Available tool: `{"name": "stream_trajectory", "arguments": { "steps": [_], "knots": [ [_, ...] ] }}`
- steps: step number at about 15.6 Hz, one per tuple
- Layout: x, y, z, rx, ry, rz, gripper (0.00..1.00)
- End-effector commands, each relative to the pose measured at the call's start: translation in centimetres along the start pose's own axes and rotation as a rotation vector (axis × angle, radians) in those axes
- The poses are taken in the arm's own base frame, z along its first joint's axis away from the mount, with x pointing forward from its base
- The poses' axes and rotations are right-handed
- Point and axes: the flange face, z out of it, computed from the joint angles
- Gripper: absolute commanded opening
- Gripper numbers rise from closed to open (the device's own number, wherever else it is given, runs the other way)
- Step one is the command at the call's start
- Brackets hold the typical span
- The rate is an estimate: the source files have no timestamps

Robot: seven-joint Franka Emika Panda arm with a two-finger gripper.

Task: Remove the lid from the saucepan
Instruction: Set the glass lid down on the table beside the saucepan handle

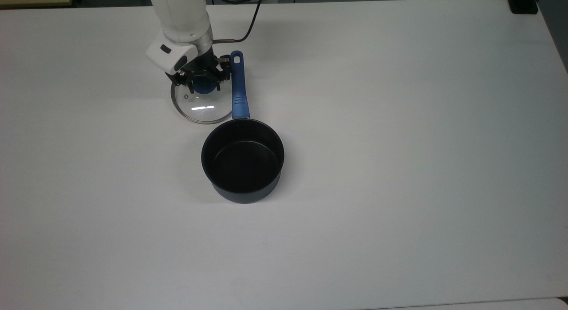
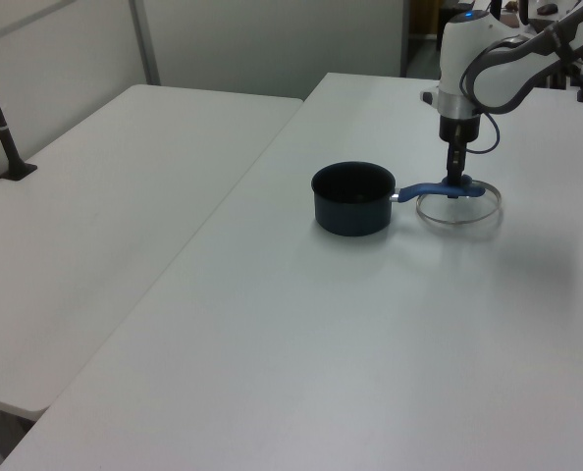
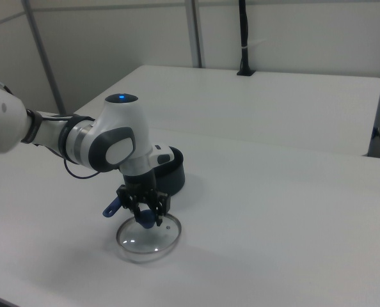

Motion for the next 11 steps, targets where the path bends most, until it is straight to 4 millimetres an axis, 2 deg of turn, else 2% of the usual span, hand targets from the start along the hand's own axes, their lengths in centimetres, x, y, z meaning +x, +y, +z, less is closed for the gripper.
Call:
{"name": "stream_trajectory", "arguments": {
  "steps": [1, 2, 4, 7, 10, 11],
  "knots": [
    [-0.8, 1.9, 0.8, -0.005, 0.003, -0.025, 0.43],
    [-0.8, 2.3, 1.0, -0.007, -0.002, -0.024, 0.43],
    [-0.9, 2.5, 1.0, -0.008, -0.002, -0.021, 0.62],
    [-0.9, 2.4, 1.1, -0.005, -0.009, -0.021, 0.76],
    [-0.5, 2.7, 0.7, -0.004, -0.017, -0.018, 0.82],
    [-0.3, 3.0, -0.1, 0.001, -0.031, -0.013, 0.91]
  ]
}}
